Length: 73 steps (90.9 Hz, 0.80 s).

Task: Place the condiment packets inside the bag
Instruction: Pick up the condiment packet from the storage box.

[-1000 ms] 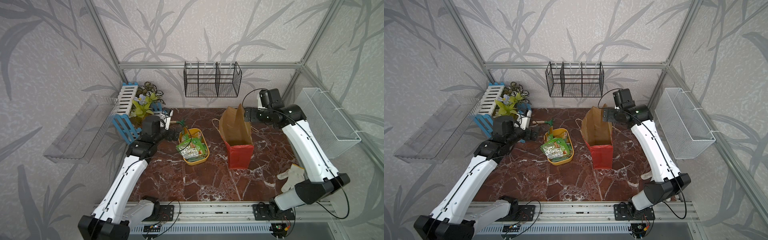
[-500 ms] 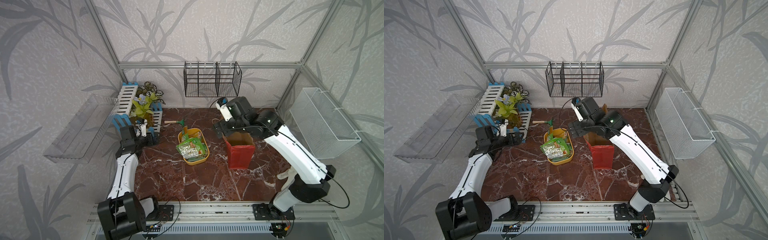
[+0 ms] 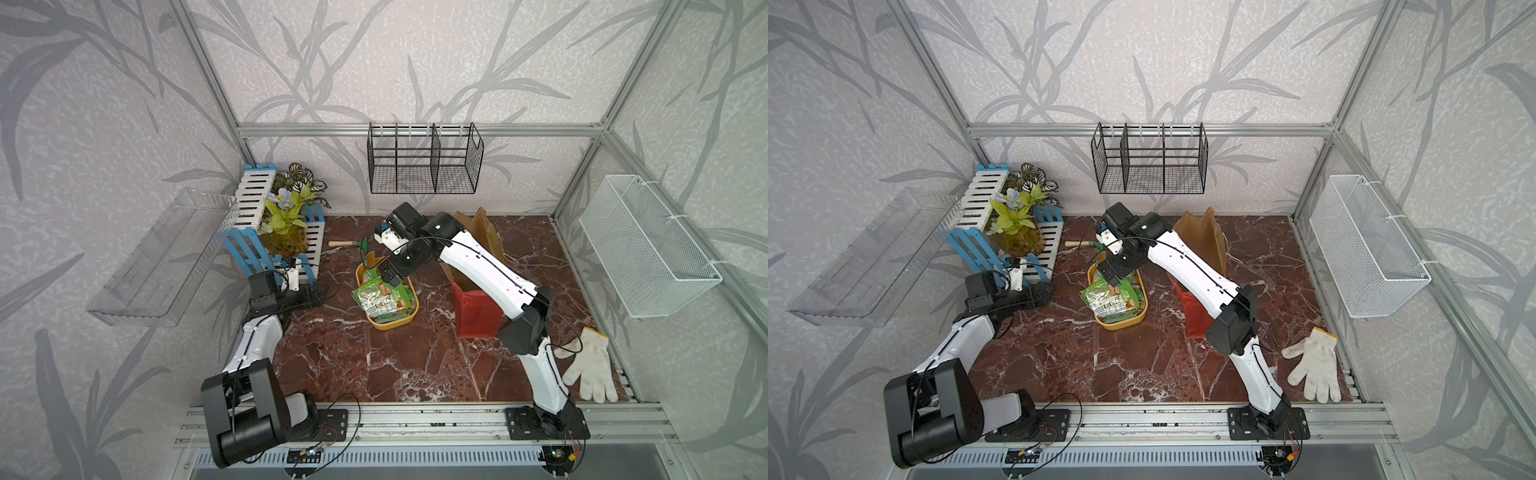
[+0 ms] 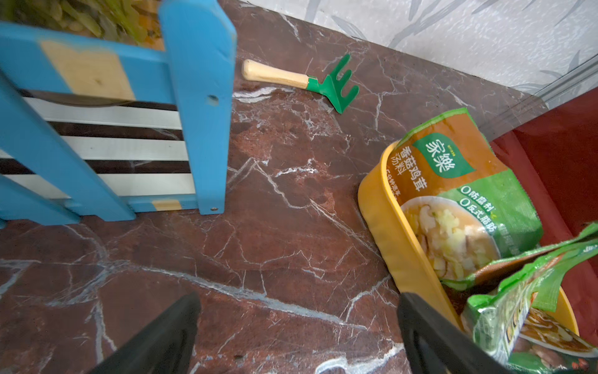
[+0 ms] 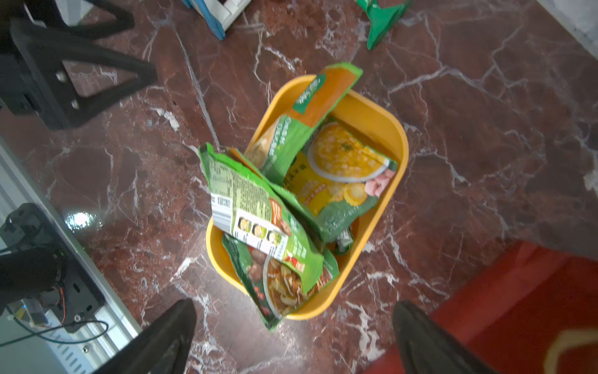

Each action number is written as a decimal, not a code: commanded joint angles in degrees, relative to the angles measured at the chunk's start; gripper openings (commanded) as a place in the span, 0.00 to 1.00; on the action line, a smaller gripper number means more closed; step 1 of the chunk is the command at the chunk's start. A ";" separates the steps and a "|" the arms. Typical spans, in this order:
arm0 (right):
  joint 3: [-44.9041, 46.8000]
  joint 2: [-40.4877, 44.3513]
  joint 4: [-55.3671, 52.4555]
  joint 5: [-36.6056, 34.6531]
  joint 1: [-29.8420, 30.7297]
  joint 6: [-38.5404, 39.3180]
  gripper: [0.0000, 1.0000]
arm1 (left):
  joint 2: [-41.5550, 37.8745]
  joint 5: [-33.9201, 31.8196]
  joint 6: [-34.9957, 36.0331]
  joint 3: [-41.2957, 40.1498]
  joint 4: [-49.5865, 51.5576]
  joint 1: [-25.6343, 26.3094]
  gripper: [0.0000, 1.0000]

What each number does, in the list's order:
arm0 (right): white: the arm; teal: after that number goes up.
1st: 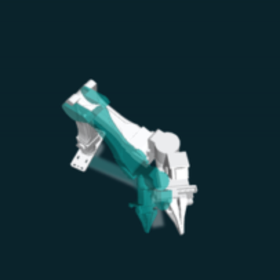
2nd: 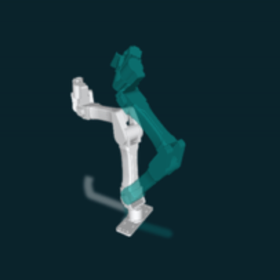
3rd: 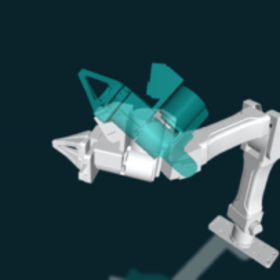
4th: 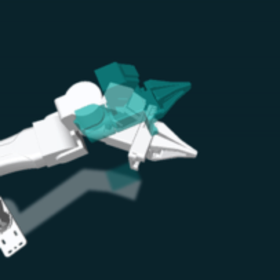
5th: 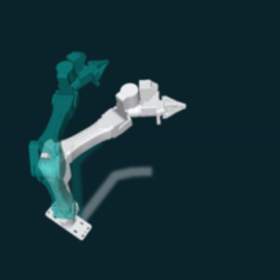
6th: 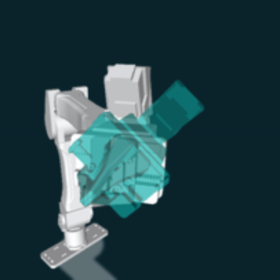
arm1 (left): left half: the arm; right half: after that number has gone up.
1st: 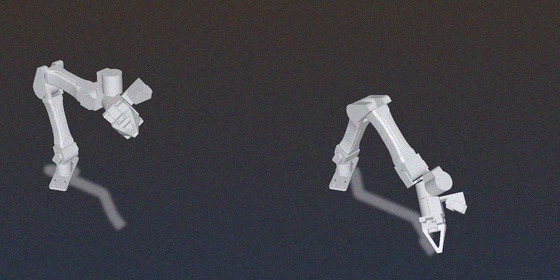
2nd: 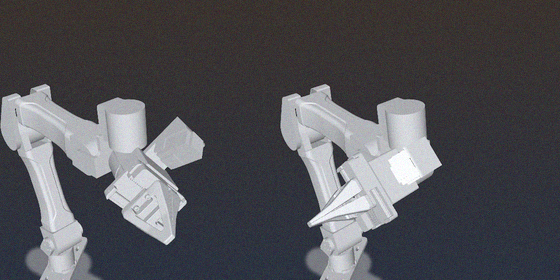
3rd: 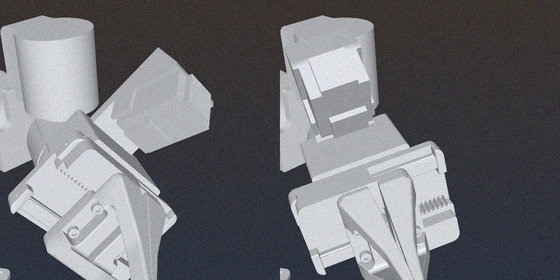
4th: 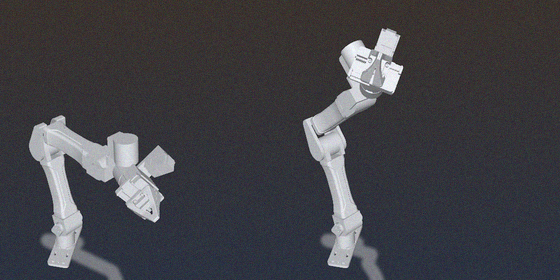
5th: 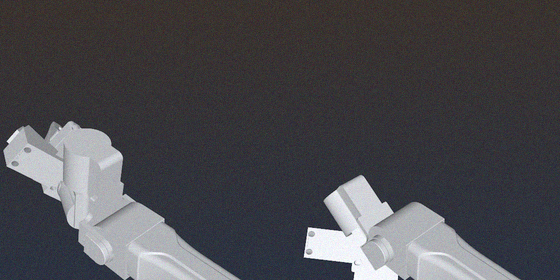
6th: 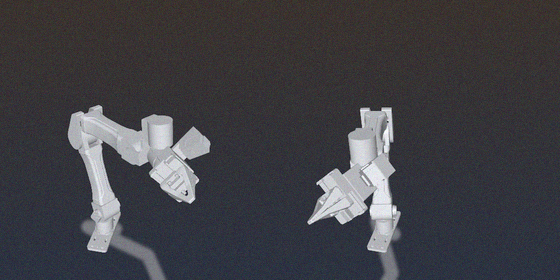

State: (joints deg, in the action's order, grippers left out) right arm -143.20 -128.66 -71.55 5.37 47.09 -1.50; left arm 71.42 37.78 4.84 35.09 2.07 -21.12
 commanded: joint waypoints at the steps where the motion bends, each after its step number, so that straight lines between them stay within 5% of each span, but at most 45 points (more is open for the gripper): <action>1: -7.39 -4.70 -7.36 2.14 -0.35 2.47 0.97 | -1.55 3.83 2.20 -2.33 -4.14 -0.24 0.99; 37: -2.76 -8.66 -3.52 13.12 -2.54 9.20 0.81 | -1.17 5.43 2.70 -4.46 -6.72 -0.24 1.00; 63: 4.64 -6.86 5.28 14.50 -2.34 9.97 0.59 | -2.57 5.69 3.23 -5.36 -6.79 -0.23 1.00; 73: 6.57 -6.38 7.52 14.66 -2.24 10.42 0.43 | -3.17 5.84 3.24 -5.71 -6.87 -0.24 1.00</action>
State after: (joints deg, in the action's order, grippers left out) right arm -137.99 -137.10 -68.07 18.22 44.36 7.99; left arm 69.80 42.22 6.94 30.00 -3.79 -21.12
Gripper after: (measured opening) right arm 0.486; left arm 0.999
